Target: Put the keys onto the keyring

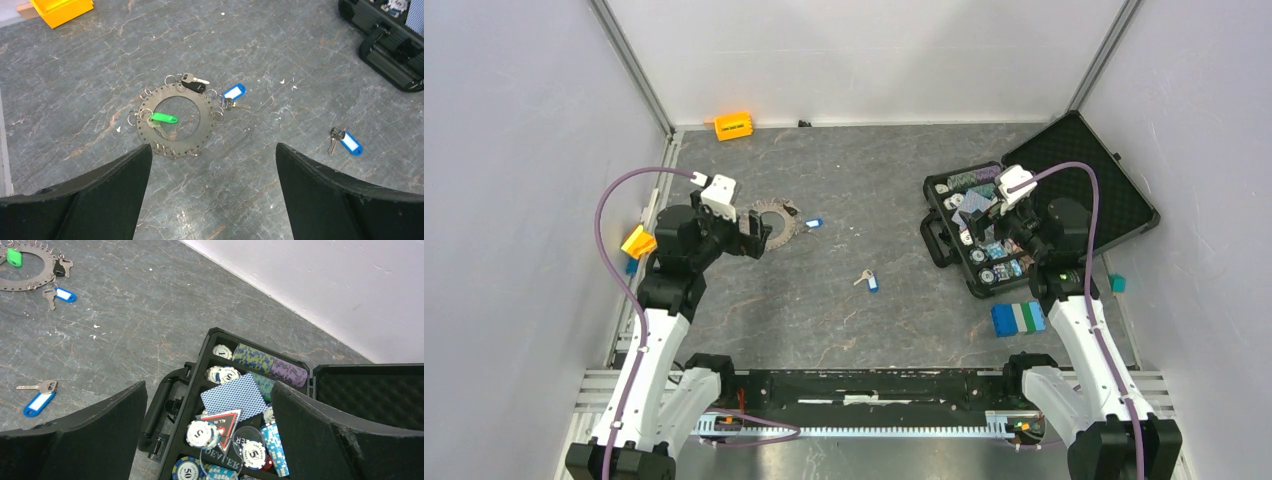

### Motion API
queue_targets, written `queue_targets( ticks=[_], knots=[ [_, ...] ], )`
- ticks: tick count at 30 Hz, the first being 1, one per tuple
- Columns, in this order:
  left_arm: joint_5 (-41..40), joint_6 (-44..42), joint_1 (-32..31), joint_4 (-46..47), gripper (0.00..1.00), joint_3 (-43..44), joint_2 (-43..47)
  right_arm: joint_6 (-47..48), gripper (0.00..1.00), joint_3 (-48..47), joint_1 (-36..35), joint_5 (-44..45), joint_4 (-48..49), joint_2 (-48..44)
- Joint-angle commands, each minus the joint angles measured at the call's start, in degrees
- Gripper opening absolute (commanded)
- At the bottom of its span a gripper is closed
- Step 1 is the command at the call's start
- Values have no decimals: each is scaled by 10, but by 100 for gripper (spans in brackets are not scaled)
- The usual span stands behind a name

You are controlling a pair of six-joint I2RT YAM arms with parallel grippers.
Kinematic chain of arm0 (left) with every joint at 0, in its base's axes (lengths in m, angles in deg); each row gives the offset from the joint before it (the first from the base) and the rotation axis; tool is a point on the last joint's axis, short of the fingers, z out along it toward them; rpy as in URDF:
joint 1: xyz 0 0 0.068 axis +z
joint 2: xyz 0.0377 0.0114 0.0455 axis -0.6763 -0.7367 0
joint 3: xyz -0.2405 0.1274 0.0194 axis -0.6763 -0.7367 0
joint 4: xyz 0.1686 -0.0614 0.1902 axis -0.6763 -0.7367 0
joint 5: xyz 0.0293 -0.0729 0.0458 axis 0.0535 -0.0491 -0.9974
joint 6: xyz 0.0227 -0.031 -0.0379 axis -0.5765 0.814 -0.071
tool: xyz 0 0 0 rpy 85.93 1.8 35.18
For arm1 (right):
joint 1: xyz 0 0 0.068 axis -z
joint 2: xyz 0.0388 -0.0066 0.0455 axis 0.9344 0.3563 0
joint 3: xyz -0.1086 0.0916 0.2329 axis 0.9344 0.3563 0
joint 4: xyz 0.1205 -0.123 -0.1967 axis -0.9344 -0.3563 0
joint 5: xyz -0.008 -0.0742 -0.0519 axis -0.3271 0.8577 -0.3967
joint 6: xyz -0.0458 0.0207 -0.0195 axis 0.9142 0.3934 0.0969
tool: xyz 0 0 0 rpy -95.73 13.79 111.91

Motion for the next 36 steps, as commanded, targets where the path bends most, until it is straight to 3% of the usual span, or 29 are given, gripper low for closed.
queue_targets(
  ticks=[1, 6, 13, 20, 28, 36],
  knots=[
    [22, -52, 1, -25, 100, 16, 13, 31, 98, -1, -1, -38, -1, -3],
    [27, -121, 0, -95, 100, 54, -53, 70, 98, -2, -9, -83, -24, 3],
    [-13, -195, -13, -158, 99, 132, -263, 103, 98, -4, -47, -66, -51, 18],
    [-94, -266, -52, -224, 84, 221, -450, 116, 98, -3, -61, -57, -58, 40],
    [-153, -411, -107, -260, 78, 256, -540, 126, 98, -7, -60, -58, -70, 55],
    [-191, -466, -124, -297, 66, 302, -604, 133, 98, -13, -60, -60, -81, 67]
  ],
)
